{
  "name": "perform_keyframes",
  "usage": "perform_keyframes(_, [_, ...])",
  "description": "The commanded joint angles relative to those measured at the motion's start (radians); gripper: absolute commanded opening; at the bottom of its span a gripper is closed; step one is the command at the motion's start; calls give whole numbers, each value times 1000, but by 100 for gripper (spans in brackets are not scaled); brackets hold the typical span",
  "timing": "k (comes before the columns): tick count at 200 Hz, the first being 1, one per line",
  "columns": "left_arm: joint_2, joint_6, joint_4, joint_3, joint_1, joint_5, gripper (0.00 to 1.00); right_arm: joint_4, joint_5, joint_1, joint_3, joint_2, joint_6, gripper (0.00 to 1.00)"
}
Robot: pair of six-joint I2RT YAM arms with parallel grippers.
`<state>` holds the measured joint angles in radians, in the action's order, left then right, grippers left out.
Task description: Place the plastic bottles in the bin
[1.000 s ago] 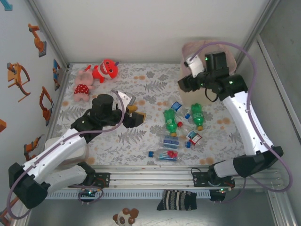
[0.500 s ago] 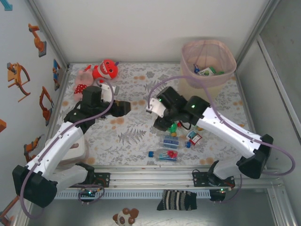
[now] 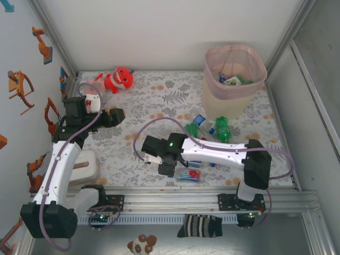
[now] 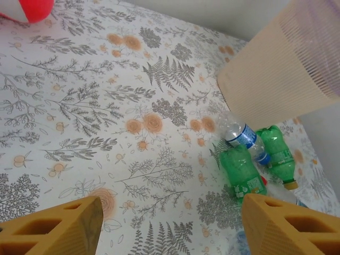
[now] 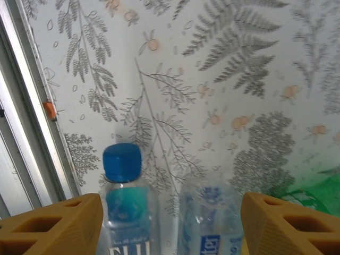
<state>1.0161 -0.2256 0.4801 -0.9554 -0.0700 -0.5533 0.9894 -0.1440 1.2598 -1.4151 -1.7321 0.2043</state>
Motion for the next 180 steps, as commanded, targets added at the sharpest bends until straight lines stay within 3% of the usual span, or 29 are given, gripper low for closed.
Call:
perform_keyframes(1, [-22,106,27,15,17,-46,70,10,-18,30,2,-50,-35,69])
perform_keyframes(90, [-35,129,38,26,22,-26,70,-17,-61,50,39,-269,-62,70])
perform_keyframes(180, [-41,128,34,29,23,-37,70,-2,-71,50,32,-285,-82,47])
